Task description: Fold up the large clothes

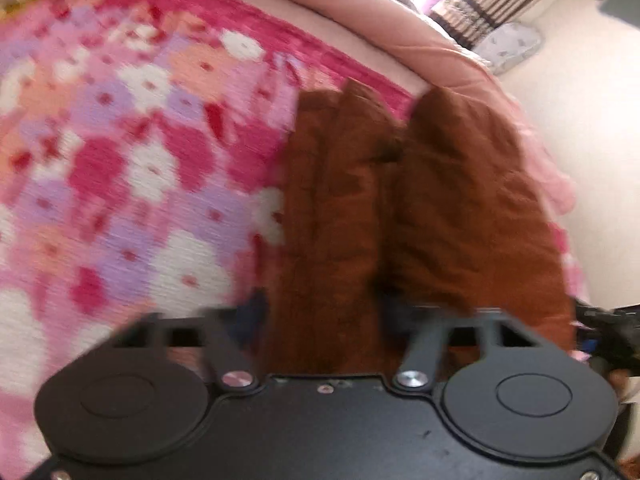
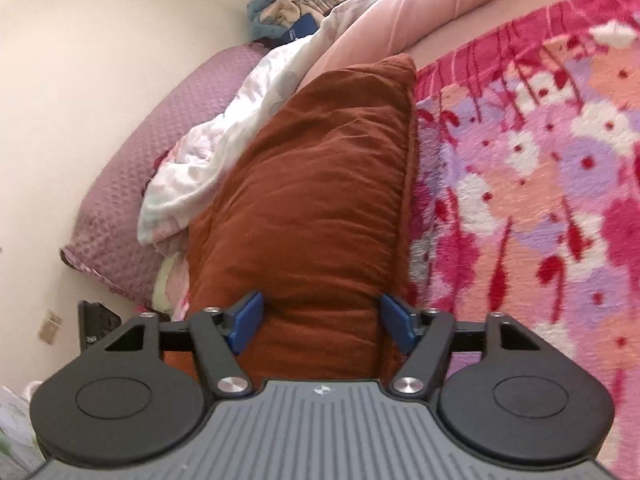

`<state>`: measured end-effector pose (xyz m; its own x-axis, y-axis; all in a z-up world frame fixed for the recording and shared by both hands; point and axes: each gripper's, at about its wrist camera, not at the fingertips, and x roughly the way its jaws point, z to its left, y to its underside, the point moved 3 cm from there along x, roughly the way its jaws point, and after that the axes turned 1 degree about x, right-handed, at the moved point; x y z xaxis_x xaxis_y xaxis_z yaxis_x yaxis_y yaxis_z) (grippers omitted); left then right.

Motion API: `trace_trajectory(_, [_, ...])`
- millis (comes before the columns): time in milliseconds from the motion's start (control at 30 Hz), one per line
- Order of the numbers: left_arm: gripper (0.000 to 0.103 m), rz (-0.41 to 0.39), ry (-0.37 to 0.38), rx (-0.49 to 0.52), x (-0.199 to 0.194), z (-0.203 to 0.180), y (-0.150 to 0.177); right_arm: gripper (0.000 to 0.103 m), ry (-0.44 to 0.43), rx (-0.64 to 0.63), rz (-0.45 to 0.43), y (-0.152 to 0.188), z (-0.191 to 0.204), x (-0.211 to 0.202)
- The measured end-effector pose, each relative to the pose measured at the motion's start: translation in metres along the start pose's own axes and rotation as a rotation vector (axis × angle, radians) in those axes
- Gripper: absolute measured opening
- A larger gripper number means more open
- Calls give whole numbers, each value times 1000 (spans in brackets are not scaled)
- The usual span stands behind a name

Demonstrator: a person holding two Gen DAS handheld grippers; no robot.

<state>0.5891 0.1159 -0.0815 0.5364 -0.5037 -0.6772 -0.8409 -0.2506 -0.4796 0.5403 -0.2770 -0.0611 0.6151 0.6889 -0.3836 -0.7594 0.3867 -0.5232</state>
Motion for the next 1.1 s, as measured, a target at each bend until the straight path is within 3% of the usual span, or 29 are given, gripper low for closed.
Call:
trace_trajectory(100, [30, -12, -35, 29, 1, -7, 2, 86, 20, -44, -5, 2, 8, 4])
trace_trajectory(133, [28, -14, -35, 26, 1, -8, 2, 81, 34, -59, -11, 2, 9, 3])
trace_trajectory(200, [25, -20, -34, 20, -1, -9, 2, 61, 56, -83, -11, 2, 12, 2])
trace_trajectory(400, [16, -76, -19, 35, -15, -20, 8, 22, 91, -164, -66, 2, 26, -13])
trace_trajectory(567, [15, -110, 13, 41, -33, -31, 13, 4, 96, -235, -115, -1, 48, -30])
trace_trajectory(633, [15, -95, -17, 54, -30, -33, 11, 0, 96, -263, -114, -3, 55, -33])
trace_trajectory(700, [16, -77, -12, 38, -23, -29, 9, 0, 34, -215, -79, -7, 51, -32])
trace_trajectory(733, [16, -75, -19, 31, -20, -27, 8, 0, 64, -195, -109, -8, 49, -32])
trace_trajectory(800, [16, -70, -8, 15, -19, -22, 6, 24, 153, -216, -151, -12, 41, -37])
trace_trajectory(833, [16, -67, -5, 16, -20, -22, 7, 37, 153, -185, -145, -13, 33, -39])
trace_trajectory(867, [16, -67, -12, 30, -20, -23, 7, 60, 140, -143, -136, -14, 23, -42])
trace_trajectory(967, [17, -58, -26, 45, -18, -24, 6, 66, 117, -71, -110, -14, 0, -44])
trace_trajectory(1000, [17, -56, -26, 43, -17, -23, 6, 76, 123, -44, -89, -14, -8, -41])
trace_trajectory(1100, [18, -51, -25, 37, -11, -19, 4, 76, 83, -1, -56, -8, -20, -32])
